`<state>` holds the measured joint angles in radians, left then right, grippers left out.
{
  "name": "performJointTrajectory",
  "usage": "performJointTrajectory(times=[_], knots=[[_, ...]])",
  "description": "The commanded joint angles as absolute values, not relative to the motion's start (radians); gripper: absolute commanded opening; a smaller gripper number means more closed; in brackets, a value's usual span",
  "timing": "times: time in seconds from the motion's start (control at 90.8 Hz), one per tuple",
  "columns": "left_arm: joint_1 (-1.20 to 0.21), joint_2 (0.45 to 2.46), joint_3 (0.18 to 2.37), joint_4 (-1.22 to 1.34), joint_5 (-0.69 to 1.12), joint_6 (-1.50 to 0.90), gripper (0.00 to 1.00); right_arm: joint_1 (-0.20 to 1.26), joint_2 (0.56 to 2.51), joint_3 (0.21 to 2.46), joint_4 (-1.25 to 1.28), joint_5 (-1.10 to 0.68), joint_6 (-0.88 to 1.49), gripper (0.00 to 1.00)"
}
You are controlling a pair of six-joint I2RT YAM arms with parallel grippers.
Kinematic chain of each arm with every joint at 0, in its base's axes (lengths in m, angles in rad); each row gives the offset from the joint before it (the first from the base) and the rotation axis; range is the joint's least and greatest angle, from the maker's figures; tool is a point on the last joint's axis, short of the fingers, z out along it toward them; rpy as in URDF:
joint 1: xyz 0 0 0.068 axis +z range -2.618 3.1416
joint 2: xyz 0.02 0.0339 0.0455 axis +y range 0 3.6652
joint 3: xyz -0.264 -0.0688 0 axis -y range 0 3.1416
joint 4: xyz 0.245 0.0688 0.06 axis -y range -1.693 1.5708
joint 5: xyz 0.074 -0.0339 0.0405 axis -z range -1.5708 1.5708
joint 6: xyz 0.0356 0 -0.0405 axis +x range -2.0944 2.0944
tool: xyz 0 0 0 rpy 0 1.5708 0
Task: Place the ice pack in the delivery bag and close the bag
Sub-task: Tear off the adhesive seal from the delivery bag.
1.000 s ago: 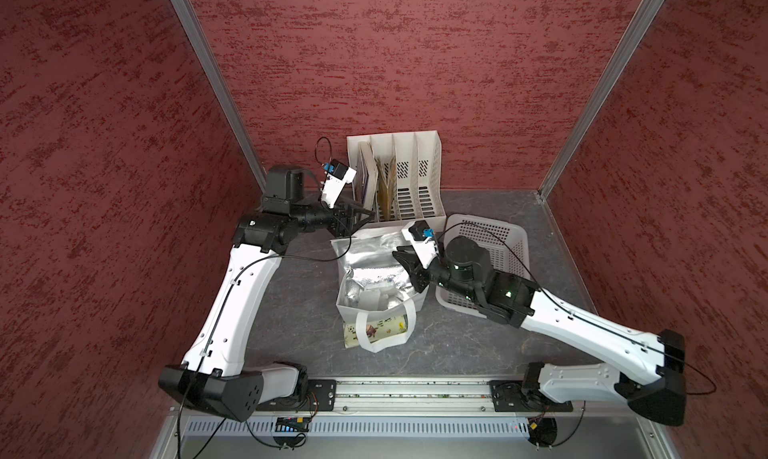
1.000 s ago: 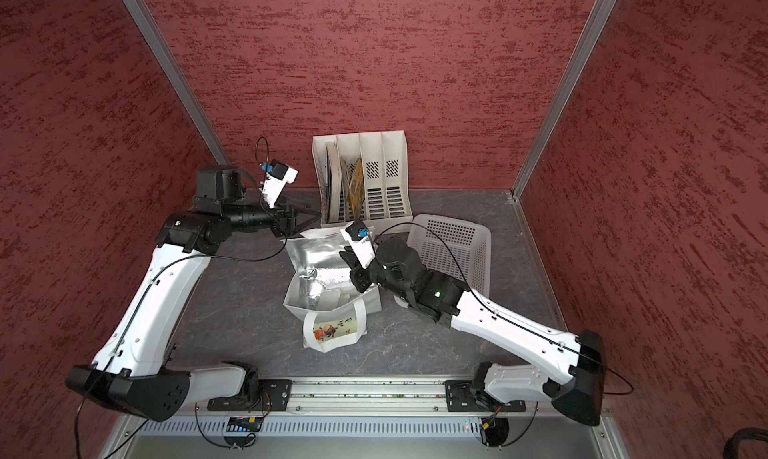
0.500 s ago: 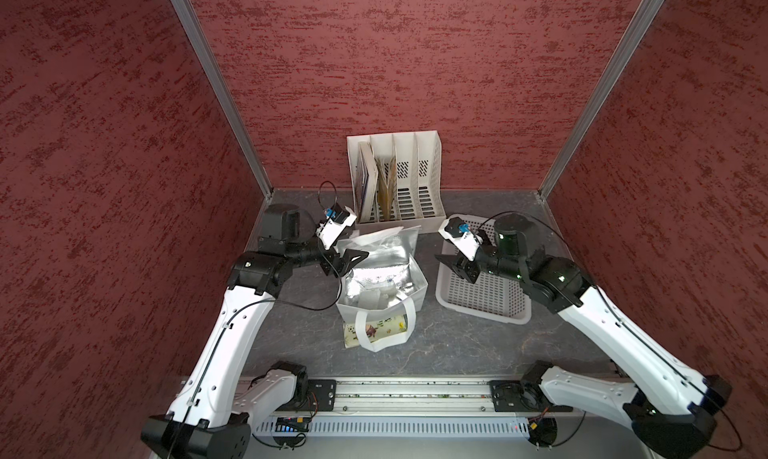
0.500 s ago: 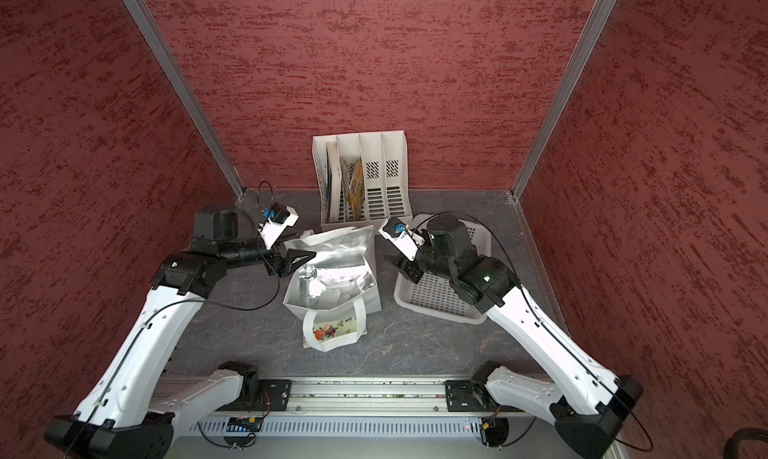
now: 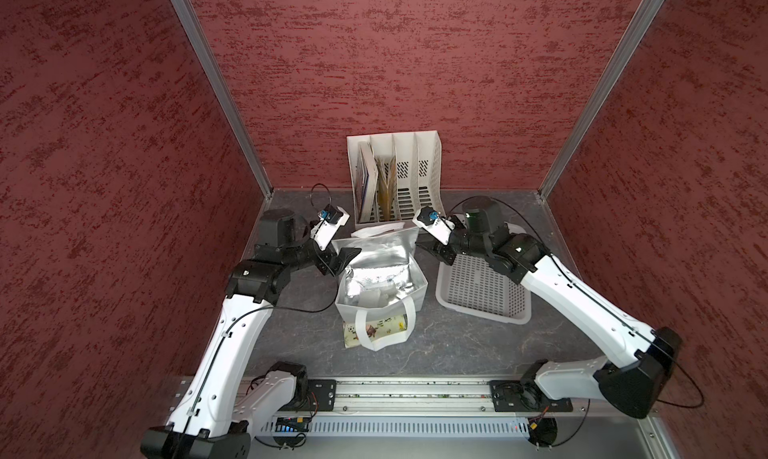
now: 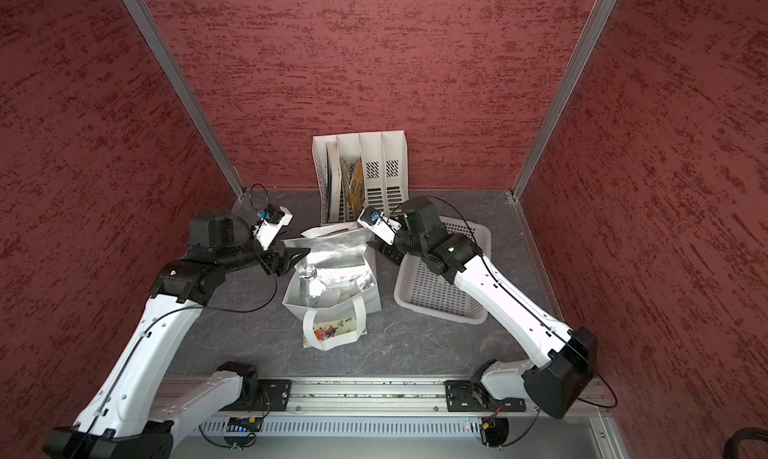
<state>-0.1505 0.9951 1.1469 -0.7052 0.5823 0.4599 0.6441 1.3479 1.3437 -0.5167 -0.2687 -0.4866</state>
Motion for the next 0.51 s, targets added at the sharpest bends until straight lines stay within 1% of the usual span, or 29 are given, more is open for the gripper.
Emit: performJointTrajectory(times=[0.0, 0.22, 0.331, 0.496], knots=[[-0.145, 1.001, 1.179, -0.682, 0.602, 0.44, 0.82, 0.638, 1.36, 1.37, -0.454, -0.265, -0.469, 0.41], [-0.146, 1.017, 1.203, -0.678, 0.617, 0.439, 0.82, 0.638, 1.353, 1.347, -0.446, -0.23, -0.461, 0.34], [-0.146, 1.022, 1.209, -0.678, 0.623, 0.437, 0.82, 0.638, 1.358, 1.335, -0.432, -0.228, -0.455, 0.33], [-0.148, 1.029, 1.224, -0.677, 0.627, 0.436, 0.82, 0.638, 1.376, 1.346, -0.429, -0.234, -0.447, 0.27]])
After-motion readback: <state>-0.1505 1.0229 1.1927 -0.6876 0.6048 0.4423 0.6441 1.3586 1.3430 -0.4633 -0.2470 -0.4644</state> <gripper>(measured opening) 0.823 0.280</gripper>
